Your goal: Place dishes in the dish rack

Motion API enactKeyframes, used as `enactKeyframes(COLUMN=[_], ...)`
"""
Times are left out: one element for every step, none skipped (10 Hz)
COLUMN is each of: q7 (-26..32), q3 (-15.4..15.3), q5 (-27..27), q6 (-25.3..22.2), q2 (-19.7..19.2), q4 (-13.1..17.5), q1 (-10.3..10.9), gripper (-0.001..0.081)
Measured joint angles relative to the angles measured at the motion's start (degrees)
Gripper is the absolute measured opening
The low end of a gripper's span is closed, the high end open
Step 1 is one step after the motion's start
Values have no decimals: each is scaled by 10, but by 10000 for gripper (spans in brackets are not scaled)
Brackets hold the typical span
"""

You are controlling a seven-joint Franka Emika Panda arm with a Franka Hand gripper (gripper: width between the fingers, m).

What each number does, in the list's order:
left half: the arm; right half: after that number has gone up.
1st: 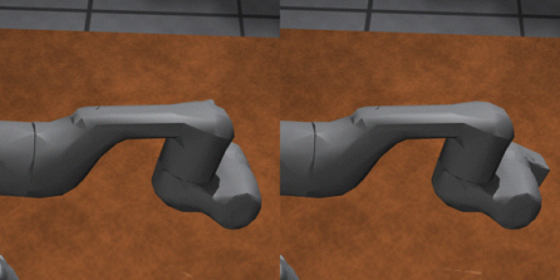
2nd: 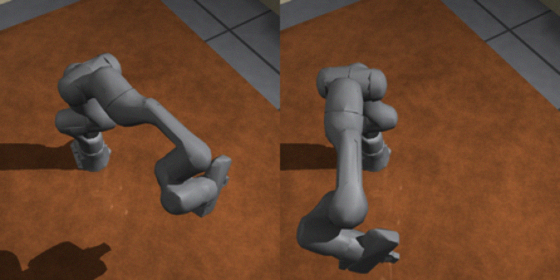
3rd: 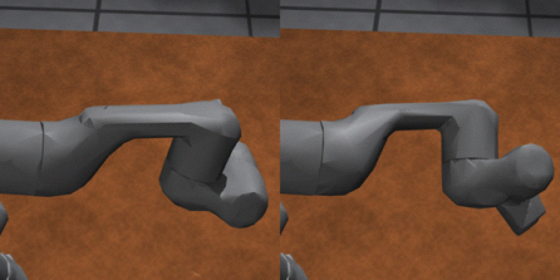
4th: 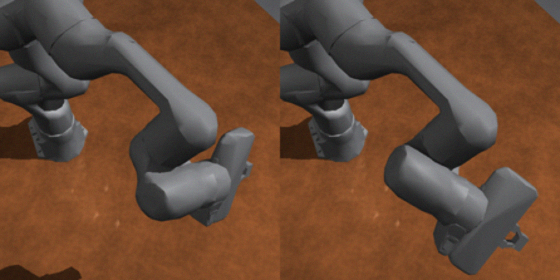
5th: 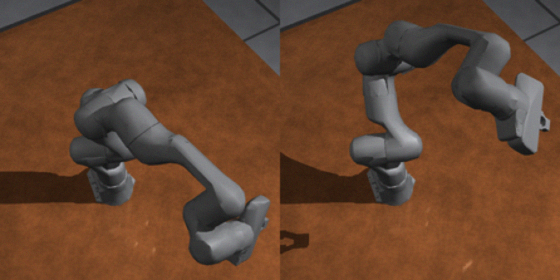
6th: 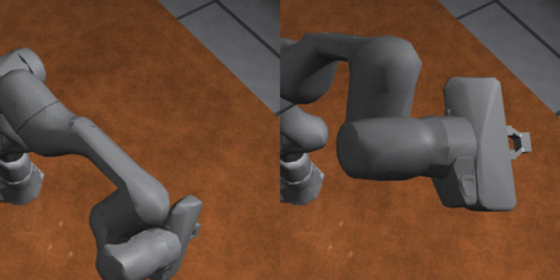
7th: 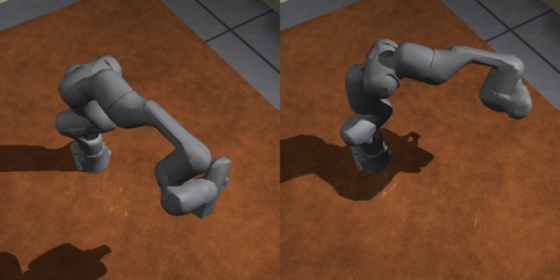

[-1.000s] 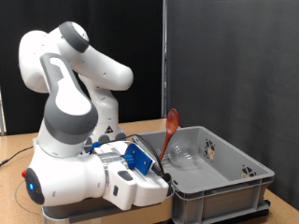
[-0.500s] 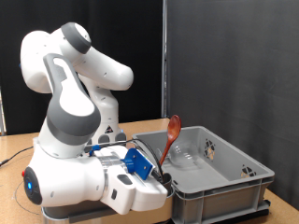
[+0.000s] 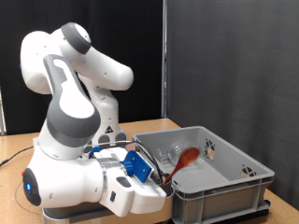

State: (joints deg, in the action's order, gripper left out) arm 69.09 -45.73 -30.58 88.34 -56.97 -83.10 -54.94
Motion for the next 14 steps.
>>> enactKeyframes(q7=[0,0,0,0,0,0,12,34,53,66,76,73,87,114], q3=[0,0,0,0,0,0,0,-3,-11,-23,-30,-28,-28,-34], q5=[1,1,1,1,1,1,1,1,0,-1,-1,-1,9,27], q6=[1,2,2,3,3,3,4,4,-1,-7,-8,-8,-9,-16], q2=[0,0,0,0,0,0,0,0,0,1,2,2,2,2], q4=[0,0,0,0,0,0,0,-1,-2,-1,-1,-2,-1,2], q1=[0,1,1,2,2,2,2,2,2,2,1,2,2,5], gripper=[266,450,587,587,750,750,792,792,808,811,811,811,811,811])
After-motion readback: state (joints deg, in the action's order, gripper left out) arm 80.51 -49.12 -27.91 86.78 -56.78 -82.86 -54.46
